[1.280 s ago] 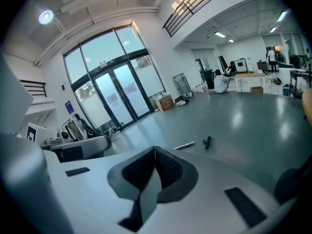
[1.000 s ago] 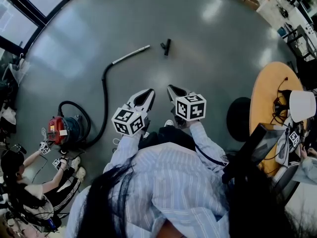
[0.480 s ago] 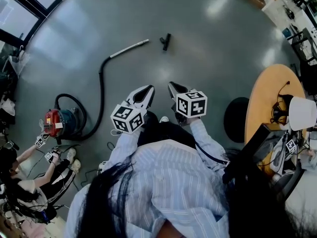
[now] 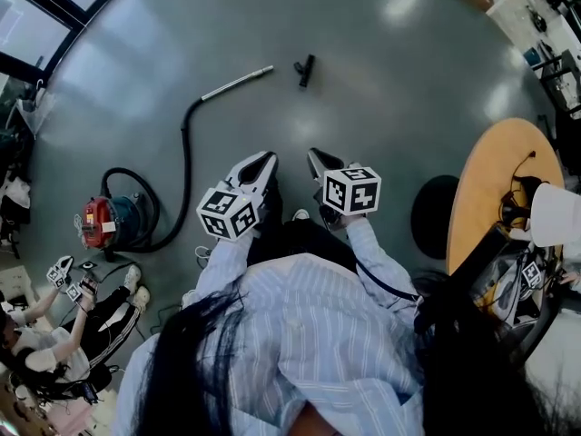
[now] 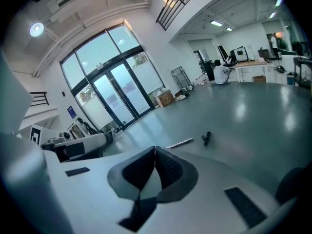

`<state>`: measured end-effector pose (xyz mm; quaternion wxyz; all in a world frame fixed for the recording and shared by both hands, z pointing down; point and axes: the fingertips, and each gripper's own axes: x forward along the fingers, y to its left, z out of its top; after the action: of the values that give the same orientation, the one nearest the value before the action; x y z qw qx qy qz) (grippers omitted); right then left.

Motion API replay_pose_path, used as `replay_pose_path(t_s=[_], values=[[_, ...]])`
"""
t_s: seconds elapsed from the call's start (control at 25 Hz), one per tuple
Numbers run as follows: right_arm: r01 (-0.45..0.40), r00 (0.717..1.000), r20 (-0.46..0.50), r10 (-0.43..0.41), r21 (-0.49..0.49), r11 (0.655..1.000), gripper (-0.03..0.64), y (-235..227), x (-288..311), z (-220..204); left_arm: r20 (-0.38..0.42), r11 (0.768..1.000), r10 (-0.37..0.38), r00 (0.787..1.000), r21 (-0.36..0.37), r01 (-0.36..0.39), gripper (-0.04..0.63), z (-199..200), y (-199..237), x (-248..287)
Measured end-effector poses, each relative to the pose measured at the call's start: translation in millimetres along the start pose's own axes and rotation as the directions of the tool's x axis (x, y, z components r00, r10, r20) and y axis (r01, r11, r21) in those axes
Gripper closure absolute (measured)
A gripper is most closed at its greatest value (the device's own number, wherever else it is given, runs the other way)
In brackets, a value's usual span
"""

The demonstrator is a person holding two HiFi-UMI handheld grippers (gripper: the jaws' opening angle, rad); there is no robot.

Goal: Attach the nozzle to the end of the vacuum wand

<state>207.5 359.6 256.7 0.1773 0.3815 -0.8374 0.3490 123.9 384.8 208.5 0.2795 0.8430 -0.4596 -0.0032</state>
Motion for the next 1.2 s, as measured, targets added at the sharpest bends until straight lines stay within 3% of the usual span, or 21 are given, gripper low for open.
replay_pose_path(t_s=[0.44,0.96,1.2], values=[[0.047,0.999,-0.013,-0.047,0.036,0.998,0.609,-22.2,47.9,47.4,-0.03,0.999,-0.03,0.999,-0.014,0.03,0.577,36.2,51.2,43.7],[0.099,0.995,0.012,-0.1,0.048,0.994,0.609,1.4,180.1,142.2,-0.023,0.998,-0.067,0.997,0.018,0.068,0.577,133.0,197.7,75.2],[0.13,0.991,0.011,-0.13,0.055,0.99,0.609,7.8,212.5,159.6,-0.024,0.997,-0.076,0.997,-0.007,0.076,0.577,148.3,241.0,79.6]])
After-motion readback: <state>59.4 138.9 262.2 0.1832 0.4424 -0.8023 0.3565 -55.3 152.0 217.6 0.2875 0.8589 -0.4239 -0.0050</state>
